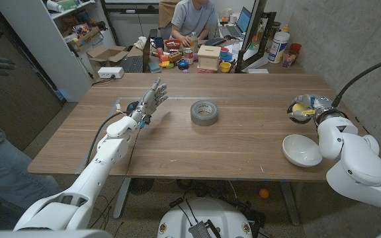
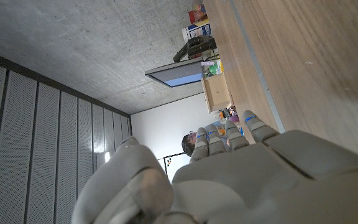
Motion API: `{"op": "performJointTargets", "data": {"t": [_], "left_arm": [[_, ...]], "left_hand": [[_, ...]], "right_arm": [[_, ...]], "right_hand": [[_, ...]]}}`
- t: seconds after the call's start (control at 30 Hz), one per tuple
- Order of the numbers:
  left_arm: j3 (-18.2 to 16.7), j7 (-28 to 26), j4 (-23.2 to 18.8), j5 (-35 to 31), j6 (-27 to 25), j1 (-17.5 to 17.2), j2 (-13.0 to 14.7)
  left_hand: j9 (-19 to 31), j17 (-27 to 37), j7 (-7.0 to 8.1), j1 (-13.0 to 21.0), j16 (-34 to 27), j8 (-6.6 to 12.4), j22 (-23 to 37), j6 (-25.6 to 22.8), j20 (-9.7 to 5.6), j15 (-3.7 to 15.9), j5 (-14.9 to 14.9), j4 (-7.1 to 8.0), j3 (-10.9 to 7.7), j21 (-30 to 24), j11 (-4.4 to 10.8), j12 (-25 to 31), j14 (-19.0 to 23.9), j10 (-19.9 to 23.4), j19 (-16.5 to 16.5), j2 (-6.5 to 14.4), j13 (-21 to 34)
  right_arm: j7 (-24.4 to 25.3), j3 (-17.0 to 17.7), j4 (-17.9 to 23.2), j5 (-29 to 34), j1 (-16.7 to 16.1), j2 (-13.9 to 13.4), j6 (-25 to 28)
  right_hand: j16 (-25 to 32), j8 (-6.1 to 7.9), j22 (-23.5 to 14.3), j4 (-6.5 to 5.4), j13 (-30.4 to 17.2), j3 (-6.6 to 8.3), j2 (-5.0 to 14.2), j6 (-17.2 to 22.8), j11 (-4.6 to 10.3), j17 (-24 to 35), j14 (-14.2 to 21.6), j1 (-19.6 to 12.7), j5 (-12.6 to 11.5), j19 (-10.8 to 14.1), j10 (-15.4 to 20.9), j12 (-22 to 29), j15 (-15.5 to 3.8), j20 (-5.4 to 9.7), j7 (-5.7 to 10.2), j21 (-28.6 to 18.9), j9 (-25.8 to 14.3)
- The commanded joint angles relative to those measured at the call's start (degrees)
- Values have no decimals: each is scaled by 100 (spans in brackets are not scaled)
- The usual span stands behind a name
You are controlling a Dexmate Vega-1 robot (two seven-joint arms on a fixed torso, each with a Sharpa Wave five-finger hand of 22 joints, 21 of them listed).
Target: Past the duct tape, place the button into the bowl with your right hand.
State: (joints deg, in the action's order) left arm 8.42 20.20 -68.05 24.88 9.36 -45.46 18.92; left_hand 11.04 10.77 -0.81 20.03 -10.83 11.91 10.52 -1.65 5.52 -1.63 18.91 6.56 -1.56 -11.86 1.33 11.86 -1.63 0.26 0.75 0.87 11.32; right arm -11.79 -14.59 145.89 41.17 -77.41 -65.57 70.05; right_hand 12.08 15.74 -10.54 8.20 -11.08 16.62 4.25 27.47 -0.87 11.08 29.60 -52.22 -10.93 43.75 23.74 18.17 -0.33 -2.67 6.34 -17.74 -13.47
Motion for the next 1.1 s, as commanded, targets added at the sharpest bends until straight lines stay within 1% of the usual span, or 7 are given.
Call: {"op": "performJointTargets", "data": {"t": [0.03,0.43,0.63,0.77,1.1], "left_arm": [[9,38,100,-63,21,77,-64],[38,11,37,-122,-19,81,-84],[57,13,9,-134,-47,79,-87],[71,21,-5,-141,-59,82,-88],[65,-7,-62,-136,-63,42,-86]], "left_hand": [[15,24,-17,20,-28,-5,9,-65,23,-37,50,16,44,9,4,24,13,18,23,35,10],[15,24,-11,26,-28,-7,9,-64,20,-38,50,14,54,9,-6,24,10,19,24,41,10],[15,24,-13,29,-27,-9,9,-59,19,-35,50,13,59,8,-8,24,9,18,23,45,10],[15,24,-15,32,-27,-10,9,-59,21,-33,49,13,63,8,6,24,8,18,23,48,11],[15,24,-15,37,-28,-9,9,-63,19,-37,49,11,73,8,2,24,10,20,24,54,11]], "right_arm": [[599,125,419,-640,-437,-350,546],[1582,378,721,-1494,-1011,-408,902],[2005,466,812,-1879,-1230,-308,993],[2175,446,841,-2022,-1301,-273,993],[2362,306,863,-2051,-1388,-87,993]], "right_hand": [[-1,62,-30,-27,-26,43,308,86,14,27,63,-249,-26,17,82,8,-12,-36,-38,29,-33],[-1,65,-33,-31,-25,53,314,116,11,28,93,-244,-28,16,173,29,-34,-29,-53,39,-42],[0,63,-34,-30,-25,57,313,127,10,28,108,-245,-29,23,161,18,-49,-21,-62,40,-41],[-5,60,-35,-28,-25,60,313,127,11,27,104,-247,-30,23,156,12,-48,-18,-69,43,-41],[-5,63,-36,-29,-24,66,312,158,13,27,125,-244,-31,27,169,7,-36,-14,-58,47,-42]]}}
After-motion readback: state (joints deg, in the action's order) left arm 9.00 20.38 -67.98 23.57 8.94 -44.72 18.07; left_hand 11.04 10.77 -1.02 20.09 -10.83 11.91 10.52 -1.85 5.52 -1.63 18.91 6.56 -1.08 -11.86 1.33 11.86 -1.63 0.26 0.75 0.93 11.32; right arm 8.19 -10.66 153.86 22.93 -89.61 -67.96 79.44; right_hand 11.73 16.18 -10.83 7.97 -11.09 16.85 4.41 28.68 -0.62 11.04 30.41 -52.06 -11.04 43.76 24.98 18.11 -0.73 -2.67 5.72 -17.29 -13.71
